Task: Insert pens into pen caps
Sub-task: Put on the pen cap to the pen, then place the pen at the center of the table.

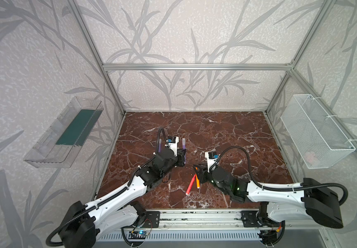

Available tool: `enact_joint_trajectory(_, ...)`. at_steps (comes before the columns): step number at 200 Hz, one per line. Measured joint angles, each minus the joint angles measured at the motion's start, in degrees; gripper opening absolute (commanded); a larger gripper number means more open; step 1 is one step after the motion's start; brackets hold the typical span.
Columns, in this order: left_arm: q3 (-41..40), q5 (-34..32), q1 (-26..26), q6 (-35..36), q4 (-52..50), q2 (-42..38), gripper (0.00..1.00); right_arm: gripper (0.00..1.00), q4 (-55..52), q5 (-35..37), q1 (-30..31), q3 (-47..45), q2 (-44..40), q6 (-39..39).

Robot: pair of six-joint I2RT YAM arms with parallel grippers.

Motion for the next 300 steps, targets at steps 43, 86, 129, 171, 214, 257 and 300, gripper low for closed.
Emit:
enact_joint_trajectory(43,4.57,-1.03,0.15,0.66,-3.5,10.62,0.0,0.71,-7.96,2.21,-6.03,-0.33,-3.87,0.39)
enact_joint_trajectory(86,8.98,-2.73,0.48,0.72,-7.89,23.63,0.0,0.74,-13.62,2.8,-10.95,-1.55,-6.1,0.48)
enact_joint_trajectory(129,10.91,-4.39,0.74,0.79,-11.47,30.1,0.0,0.73,-15.91,2.73,-12.35,-1.57,-6.19,0.26)
enact_joint_trajectory(171,15.43,-3.91,1.11,0.98,-13.94,36.87,0.0,0.73,-16.94,1.9,-14.05,-1.55,-4.07,0.24)
enact_joint_trajectory(214,18.62,-3.37,1.62,0.98,-14.62,40.83,0.0,0.73,-17.27,1.46,-14.4,-1.55,-3.08,0.26)
enact_joint_trajectory(257,18.73,-2.4,1.97,1.36,-15.08,40.79,0.65,0.73,-17.4,1.51,-14.75,-1.55,-3.1,0.04)
enact_joint_trajectory(300,17.59,0.0,2.05,2.38,-15.52,35.6,0.85,0.73,-17.62,1.49,-14.88,-1.53,-3.26,-0.66)
